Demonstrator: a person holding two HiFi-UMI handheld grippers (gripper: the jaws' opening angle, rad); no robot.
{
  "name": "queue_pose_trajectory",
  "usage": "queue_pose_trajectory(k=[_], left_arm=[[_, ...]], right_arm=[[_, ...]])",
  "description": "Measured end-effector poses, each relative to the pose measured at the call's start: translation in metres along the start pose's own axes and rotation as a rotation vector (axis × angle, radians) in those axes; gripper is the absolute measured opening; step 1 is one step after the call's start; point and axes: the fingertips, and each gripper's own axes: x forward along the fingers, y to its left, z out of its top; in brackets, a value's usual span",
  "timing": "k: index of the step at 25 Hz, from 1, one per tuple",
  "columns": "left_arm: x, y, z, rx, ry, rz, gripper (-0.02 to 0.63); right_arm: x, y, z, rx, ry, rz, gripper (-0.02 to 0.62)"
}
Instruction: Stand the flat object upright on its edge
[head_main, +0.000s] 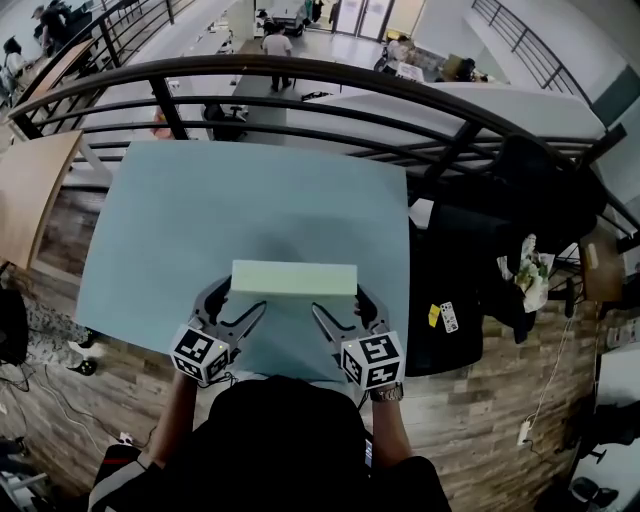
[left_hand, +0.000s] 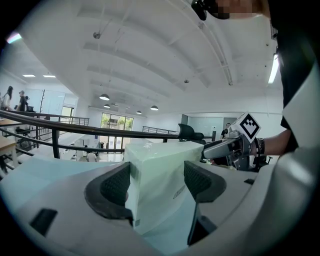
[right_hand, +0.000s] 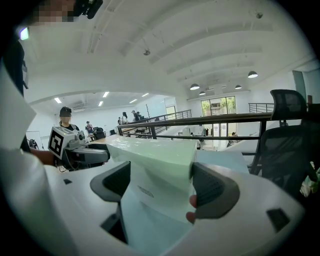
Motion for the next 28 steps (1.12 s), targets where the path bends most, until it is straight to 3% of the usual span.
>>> queue_pose_trajectory(k=[16,28], left_arm=[[0.004,0.006,-0.002,-0.002,-0.018,0.000,0.322],[0.006,0.011,-0.002,-0.020,-0.070,0.045,0.322]], right_arm=[[0.007,-0.005,0.003,0.018,-0.036,-0.039,0.367],[0.010,-0.007,0.002,0.001,-0.063,-0.072,0.367]])
